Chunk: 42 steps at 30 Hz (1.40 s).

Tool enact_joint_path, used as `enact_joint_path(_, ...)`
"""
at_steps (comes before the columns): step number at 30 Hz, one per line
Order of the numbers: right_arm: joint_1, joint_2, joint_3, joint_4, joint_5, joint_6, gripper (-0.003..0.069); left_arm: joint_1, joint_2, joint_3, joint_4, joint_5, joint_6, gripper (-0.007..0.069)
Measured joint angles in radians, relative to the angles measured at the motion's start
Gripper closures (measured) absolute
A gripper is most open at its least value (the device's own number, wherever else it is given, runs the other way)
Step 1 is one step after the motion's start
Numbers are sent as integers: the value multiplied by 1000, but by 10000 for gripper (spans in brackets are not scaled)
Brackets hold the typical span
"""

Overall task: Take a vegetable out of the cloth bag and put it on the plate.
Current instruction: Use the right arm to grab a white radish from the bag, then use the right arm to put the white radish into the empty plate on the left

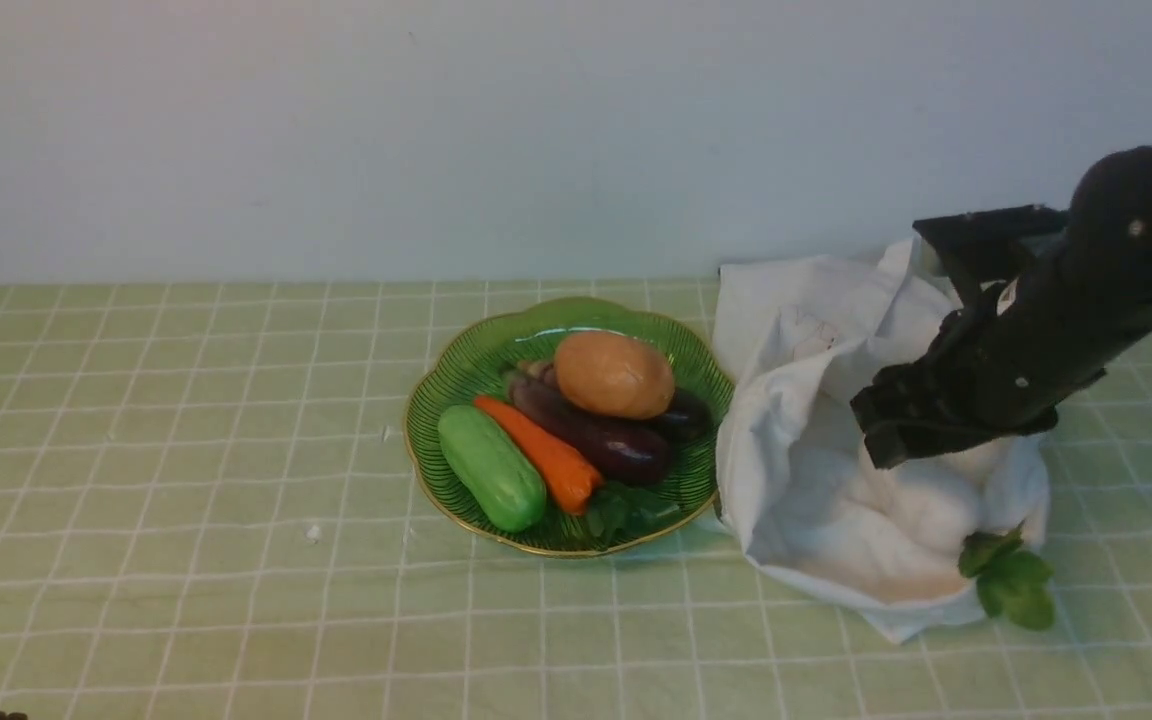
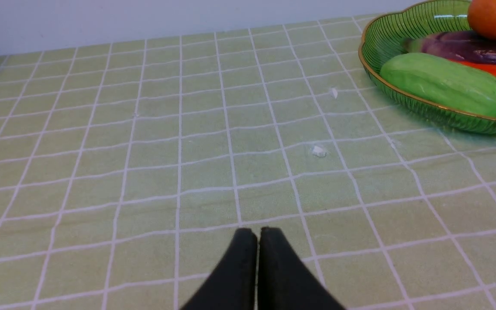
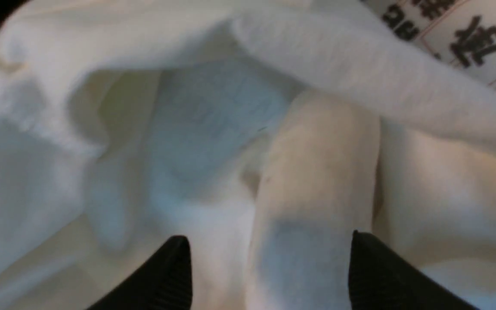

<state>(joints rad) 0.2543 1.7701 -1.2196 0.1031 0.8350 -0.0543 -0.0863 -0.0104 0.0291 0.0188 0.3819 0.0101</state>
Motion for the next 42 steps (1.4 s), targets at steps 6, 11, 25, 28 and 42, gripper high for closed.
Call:
enact_joint_path(6, 0, 101, -2, -81, -13, 26, 162, 0, 0, 0, 0, 0, 0, 633)
enact_joint_path(11, 0, 118, -2, -84, -11, 27, 220, 0, 0, 0, 0, 0, 0, 633)
enact_joint_path(25, 48, -283, -4, 75, -8, -30, 220, 0, 0, 0, 0, 0, 0, 633)
enact_joint_path(28, 118, -267, -18, 171, -102, -154, 220, 0, 0, 0, 0, 0, 0, 633)
enact_joint_path(42, 337, 236, -358, 202, -134, -277, 220, 0, 0, 0, 0, 0, 0, 633)
